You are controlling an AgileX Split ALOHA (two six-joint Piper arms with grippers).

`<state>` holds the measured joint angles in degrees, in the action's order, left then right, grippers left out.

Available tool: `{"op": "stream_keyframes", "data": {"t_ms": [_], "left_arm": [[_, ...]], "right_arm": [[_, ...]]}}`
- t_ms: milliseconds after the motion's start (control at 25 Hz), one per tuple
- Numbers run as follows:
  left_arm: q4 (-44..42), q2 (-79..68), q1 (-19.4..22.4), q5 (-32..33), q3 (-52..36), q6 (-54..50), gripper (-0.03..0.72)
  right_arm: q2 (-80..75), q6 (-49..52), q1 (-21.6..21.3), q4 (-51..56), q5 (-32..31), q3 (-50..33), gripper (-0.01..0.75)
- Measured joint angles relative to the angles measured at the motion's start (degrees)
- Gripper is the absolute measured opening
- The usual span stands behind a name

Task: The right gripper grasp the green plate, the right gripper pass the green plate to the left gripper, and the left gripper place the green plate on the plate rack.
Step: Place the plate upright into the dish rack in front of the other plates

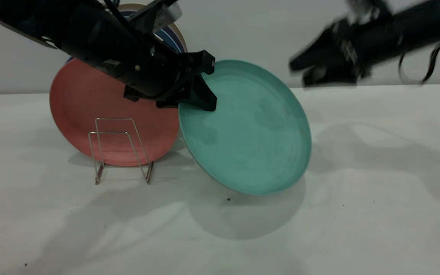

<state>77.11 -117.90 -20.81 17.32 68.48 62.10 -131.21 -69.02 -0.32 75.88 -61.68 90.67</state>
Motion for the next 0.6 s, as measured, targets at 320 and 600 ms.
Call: {"op": "stream_keyframes", "data": {"t_ms": [320,600], "left_arm": [[-14.74,8.83,2.68,5.50,0.00,4.09,0.107],[-35.28,19.92,10.18,15.11,0.00,5.73,0.107]], "right_arm": [[15.57,10.46,-3.57,-12.07,-5.70,0.85,0.571],[27.93,21.82,-1.17,-25.43,-6.97,-1.66,0.436]]}}
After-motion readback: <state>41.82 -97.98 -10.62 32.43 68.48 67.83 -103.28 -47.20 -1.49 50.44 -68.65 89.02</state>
